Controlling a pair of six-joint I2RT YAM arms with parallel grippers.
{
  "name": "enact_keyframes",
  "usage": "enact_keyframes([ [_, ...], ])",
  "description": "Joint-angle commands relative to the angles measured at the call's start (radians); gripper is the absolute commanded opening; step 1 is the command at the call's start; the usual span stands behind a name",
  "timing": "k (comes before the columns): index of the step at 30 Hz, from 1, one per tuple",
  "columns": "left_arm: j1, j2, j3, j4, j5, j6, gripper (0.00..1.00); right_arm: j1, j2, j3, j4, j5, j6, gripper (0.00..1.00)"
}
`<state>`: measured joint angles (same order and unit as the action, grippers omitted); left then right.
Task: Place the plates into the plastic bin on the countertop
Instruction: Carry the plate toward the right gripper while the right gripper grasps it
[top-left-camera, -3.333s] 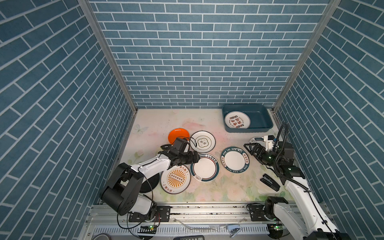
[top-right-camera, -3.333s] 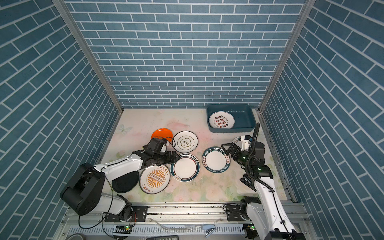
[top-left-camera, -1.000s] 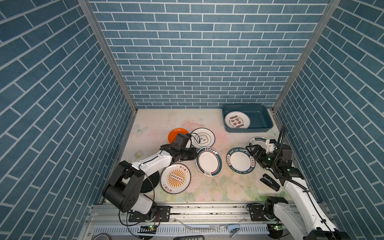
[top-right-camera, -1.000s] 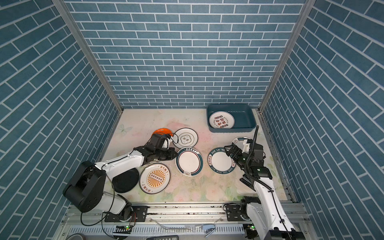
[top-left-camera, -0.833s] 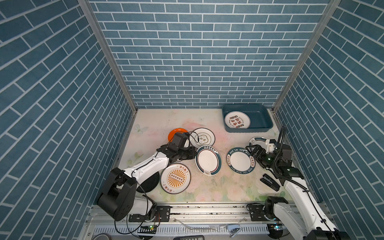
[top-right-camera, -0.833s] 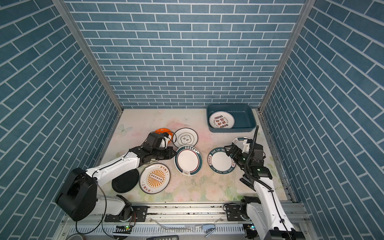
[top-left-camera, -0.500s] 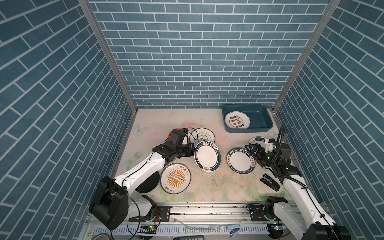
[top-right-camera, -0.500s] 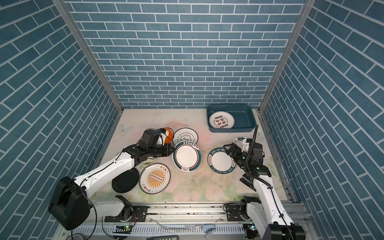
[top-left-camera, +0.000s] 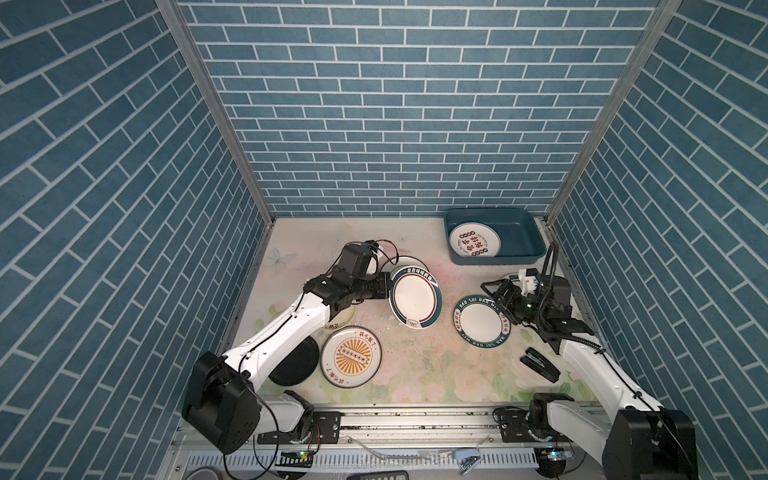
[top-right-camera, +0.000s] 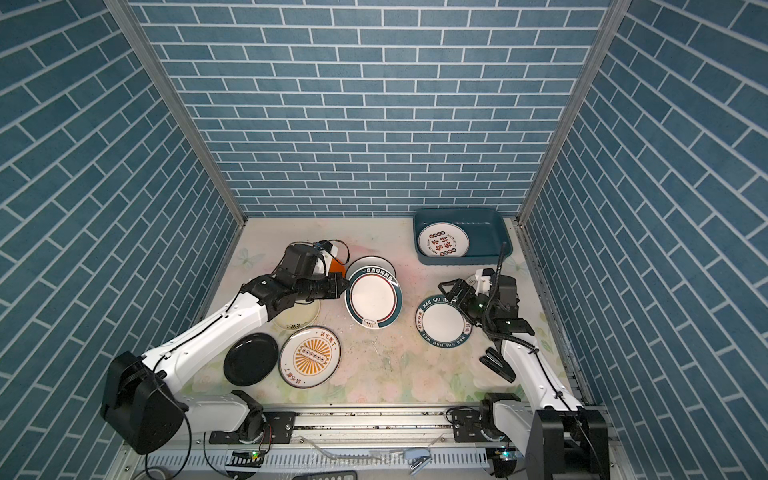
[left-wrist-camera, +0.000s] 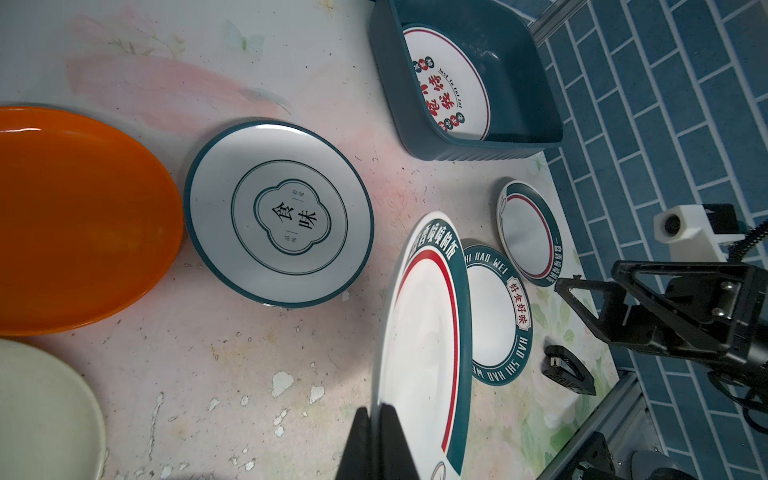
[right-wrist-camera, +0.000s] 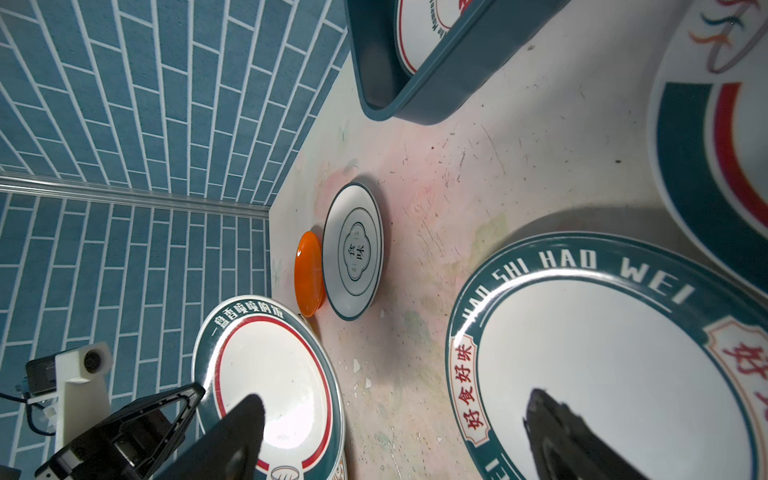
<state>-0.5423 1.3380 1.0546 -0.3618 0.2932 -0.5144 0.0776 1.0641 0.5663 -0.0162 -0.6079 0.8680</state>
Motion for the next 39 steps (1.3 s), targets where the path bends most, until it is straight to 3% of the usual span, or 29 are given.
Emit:
enact_keyframes([
  [1,0.004,0.013,0.033,0.036,0.02,-0.022,0.0,0.027,0.028,0.063,0.078,-0.006,0.034,0.99],
  [9,0.008,0.018,-0.002,0.168,0.033,-0.12,0.0,0.112,0.148,0.155,0.101,-0.004,0.041,0.99],
  [14,0.01,0.055,-0.071,0.36,0.117,-0.202,0.0,0.162,0.217,0.154,0.158,-0.006,0.082,0.99],
  [21,0.011,0.109,-0.098,0.452,0.157,-0.252,0.0,0.205,0.264,0.138,0.239,0.001,0.124,0.9],
  [25,0.01,0.121,-0.097,0.473,0.165,-0.26,0.0,0.214,0.279,0.137,0.255,0.003,0.133,0.77],
  [32,0.014,0.137,-0.106,0.543,0.189,-0.306,0.0,0.215,0.309,0.139,0.25,-0.002,0.136,0.64],
  [39,0.022,0.167,-0.123,0.622,0.231,-0.344,0.0,0.217,0.326,0.142,0.297,-0.036,0.192,0.29],
])
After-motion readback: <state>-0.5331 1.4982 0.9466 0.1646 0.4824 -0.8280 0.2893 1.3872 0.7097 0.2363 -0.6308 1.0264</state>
